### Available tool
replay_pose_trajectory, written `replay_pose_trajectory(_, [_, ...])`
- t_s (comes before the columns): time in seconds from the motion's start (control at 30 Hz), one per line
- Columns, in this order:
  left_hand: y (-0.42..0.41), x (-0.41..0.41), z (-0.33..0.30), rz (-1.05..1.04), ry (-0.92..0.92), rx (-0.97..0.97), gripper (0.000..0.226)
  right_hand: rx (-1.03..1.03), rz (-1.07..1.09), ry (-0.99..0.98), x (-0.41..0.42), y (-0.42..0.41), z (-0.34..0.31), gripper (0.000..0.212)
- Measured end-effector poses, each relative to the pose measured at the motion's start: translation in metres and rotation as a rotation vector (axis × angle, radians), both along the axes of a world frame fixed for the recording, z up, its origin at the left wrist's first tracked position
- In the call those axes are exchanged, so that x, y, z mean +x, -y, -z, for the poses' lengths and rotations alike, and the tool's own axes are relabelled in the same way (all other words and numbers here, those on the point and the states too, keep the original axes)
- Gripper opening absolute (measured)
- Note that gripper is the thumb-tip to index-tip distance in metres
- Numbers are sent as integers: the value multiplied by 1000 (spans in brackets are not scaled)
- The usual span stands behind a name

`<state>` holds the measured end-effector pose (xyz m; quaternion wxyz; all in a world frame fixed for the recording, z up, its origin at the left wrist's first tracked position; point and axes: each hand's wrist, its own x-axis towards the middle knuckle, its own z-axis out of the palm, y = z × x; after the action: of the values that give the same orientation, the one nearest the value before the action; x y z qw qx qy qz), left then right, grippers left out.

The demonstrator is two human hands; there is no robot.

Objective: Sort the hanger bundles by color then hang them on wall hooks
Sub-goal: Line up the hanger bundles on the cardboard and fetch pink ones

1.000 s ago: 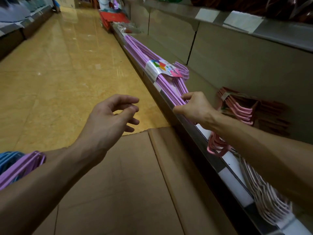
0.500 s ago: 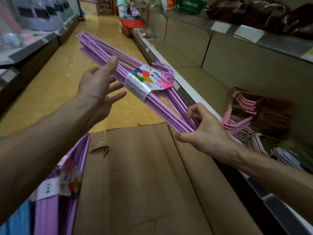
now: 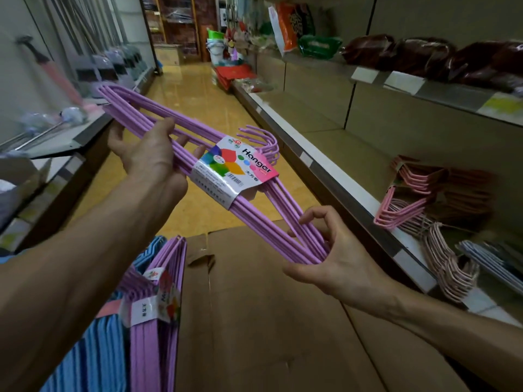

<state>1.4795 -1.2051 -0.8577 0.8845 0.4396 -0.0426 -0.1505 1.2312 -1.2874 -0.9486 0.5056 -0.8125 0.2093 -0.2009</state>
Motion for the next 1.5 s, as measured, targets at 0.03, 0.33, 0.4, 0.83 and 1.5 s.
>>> replay_pose_trajectory(0.03, [-1,2,1,7,3,-7,65,34,-16,7,0,-2,1,77])
replay_pose_trajectory(0.33, [-23,18,2,190,-49,-233,53,823,-64,77,19,-4,-14,58])
replay_pose_trajectory(0.4, [-25,12,1,238,-89,-239,38,1032,-194,99,24,-2,-17,48])
replay_pose_trajectory(0.83, [-27,-2,27,349,-198,-32,24,1328,-299,24,38,-12,-21,37])
replay_pose_trajectory(1.5, [-28,-30,30,424,758,836,44,500,-119,-169,33,-28,-9,4])
